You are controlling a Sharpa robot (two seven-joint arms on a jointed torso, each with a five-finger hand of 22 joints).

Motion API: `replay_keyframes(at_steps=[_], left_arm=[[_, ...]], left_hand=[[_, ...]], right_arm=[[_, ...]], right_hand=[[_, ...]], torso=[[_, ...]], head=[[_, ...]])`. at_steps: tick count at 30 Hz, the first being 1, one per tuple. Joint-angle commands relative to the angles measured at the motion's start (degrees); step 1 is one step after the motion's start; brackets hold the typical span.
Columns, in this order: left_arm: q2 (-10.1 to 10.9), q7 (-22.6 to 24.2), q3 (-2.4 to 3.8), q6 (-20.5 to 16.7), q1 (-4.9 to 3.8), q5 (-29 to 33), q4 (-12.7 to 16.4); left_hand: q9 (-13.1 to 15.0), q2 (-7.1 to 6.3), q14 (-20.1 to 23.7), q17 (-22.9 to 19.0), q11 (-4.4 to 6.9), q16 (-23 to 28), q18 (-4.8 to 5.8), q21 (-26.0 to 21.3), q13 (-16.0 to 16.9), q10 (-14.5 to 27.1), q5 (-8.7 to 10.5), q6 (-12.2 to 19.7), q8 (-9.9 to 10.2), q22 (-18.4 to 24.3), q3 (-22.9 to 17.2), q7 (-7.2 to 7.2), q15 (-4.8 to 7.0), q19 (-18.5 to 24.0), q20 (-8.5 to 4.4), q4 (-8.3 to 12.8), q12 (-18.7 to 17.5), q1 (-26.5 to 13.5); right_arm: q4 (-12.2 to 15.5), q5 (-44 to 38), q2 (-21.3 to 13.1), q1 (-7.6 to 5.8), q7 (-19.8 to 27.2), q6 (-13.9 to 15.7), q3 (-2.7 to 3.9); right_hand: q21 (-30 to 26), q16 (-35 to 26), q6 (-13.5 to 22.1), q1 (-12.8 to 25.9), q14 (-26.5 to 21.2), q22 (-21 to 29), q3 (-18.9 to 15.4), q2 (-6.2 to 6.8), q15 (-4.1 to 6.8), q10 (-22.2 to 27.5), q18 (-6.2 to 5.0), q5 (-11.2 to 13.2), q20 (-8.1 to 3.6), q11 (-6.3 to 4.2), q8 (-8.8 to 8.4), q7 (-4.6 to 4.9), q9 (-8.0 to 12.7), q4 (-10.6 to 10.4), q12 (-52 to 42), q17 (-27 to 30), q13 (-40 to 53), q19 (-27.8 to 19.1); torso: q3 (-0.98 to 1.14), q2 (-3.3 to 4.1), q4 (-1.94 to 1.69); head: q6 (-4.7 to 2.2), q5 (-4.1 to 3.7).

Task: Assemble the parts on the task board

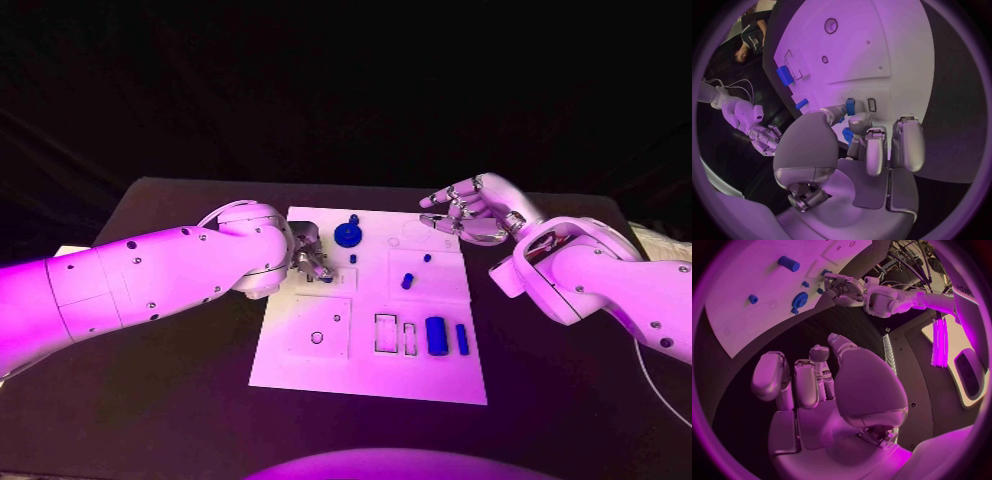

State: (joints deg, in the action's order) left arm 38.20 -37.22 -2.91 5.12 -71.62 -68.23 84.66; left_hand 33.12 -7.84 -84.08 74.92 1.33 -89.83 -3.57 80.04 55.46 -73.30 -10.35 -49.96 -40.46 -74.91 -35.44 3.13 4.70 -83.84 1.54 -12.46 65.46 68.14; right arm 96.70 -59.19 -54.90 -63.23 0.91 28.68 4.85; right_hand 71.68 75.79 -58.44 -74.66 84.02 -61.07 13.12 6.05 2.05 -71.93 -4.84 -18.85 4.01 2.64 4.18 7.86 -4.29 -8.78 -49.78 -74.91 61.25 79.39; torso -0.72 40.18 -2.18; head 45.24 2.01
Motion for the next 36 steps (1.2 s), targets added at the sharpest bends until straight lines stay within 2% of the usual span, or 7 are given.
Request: replay_keyframes(at_steps=[1,14,21,26,31,36], left_arm=[[0.0,0.1,-0.06,2.8,0.12,-0.2,0.1],[-0.1,0.2,-0.06,2.8,0.18,0.6,0.0],[-0.5,0.2,-0.06,3.0,0.16,1.4,-0.6],[-1.1,0.1,-0.07,3.5,0.15,2.3,-1.4],[-1.9,0.1,-0.09,4.3,0.13,3.4,-2.6],[-2.5,0.1,-0.09,5.1,0.11,3.7,-3.3]], left_hand=[[0.1,0.25,-5.9,15.1,0.13,-0.2,0.46,0.0,0.1,-0.6,-0.16,-0.1,-0.3,-2.8,-10.3,-0.3,0.13,-0.1,-0.02,10.1,0.2,-0.4],[0.1,0.17,-5.9,15.1,0.15,-0.2,0.48,0.1,0.3,-0.7,-0.14,-0.2,-0.4,-2.8,-10.4,-0.32,0.11,-0.1,-0.01,10.2,0.3,-0.4],[0.2,0.71,-5.9,15.1,0.06,-0.2,0.48,0.0,-0.4,-0.7,0.02,-0.2,-0.3,-2.9,-10.4,-0.28,0.04,-0.1,0.04,9.5,-0.2,-1.8],[0.4,1.19,-5.9,15.1,0.21,-0.2,0.51,0.1,0.2,-1.4,0.25,-0.9,-0.4,-3.1,-8.8,-0.57,0.09,-0.2,0.06,8.2,0.3,-3.8],[0.2,1.01,-5.9,15.1,0.59,-0.2,0.6,0.4,1.4,-2.1,0.31,-2.0,-0.2,-3.6,-5.2,-1.1,0.38,-0.4,-0.15,5.7,1.2,-7.5],[0.0,1.19,-5.9,15.1,0.77,-0.2,0.66,0.6,2.0,-2.5,0.26,-2.6,0.0,-3.8,-4.0,-1.31,0.54,-0.6,-0.31,5.3,1.6,-8.4]], right_arm=[[0.1,-0.6,0.0,0.06,0.0,-0.7,0.01],[0.1,-0.6,0.0,0.06,0.0,-0.7,0.01],[0.3,-0.6,-0.1,0.06,0.2,0.1,0.01],[0.4,-0.6,-0.1,0.06,0.3,0.4,0.01],[0.6,-0.3,-0.2,0.06,0.3,0.6,0.01],[0.6,-0.3,-0.2,0.06,0.3,0.5,0.01]], right_hand=[[-0.1,-0.3,-0.2,0.0,3.0,0.0,-0.3,-0.08,-0.23,0.1,-0.78,-0.2,-0.03,0.02,0.12,0.01,0.0,0.1,0.3,-2.3,0.0,-0.3],[-0.2,-0.3,-0.3,0.1,3.0,0.0,-0.4,-0.12,-0.22,0.1,-0.78,-0.3,-0.03,0.0,0.18,-0.03,0.0,0.0,0.3,-2.3,0.0,-0.3],[-0.2,-0.4,-0.3,0.1,3.0,0.1,-0.4,-0.22,-0.18,0.2,-0.79,-1.0,-0.05,-0.04,0.18,-0.05,0.0,0.0,0.3,-2.3,-0.1,-0.2],[-0.2,-0.4,-0.3,0.1,3.0,0.1,-0.4,-0.22,-0.18,0.2,-0.79,-1.2,-0.05,-0.04,0.17,-0.05,0.0,-0.1,0.4,-2.3,-0.2,-0.2],[-0.3,-0.5,-0.2,0.1,3.0,0.3,-0.5,-0.19,-0.18,0.2,-0.82,-1.3,-0.06,-0.04,0.15,-0.05,0.0,-0.1,0.5,-2.2,-0.2,-0.3],[-0.4,-0.5,-0.2,0.2,3.0,0.3,-0.5,-0.17,-0.18,0.3,-0.82,-1.4,-0.06,-0.03,0.13,-0.04,0.0,-0.1,0.5,-2.2,-0.3,-0.3]], torso=[[0.0,0.01,-0.02],[0.01,0.06,-0.01],[0.03,0.02,0.01],[0.06,0.03,0.03],[0.04,0.02,-0.01],[0.03,0.02,0.0]], head=[[0.1,0.04],[0.16,-0.04],[0.41,0.15],[0.46,0.16],[0.4,0.16],[0.59,-0.06]])
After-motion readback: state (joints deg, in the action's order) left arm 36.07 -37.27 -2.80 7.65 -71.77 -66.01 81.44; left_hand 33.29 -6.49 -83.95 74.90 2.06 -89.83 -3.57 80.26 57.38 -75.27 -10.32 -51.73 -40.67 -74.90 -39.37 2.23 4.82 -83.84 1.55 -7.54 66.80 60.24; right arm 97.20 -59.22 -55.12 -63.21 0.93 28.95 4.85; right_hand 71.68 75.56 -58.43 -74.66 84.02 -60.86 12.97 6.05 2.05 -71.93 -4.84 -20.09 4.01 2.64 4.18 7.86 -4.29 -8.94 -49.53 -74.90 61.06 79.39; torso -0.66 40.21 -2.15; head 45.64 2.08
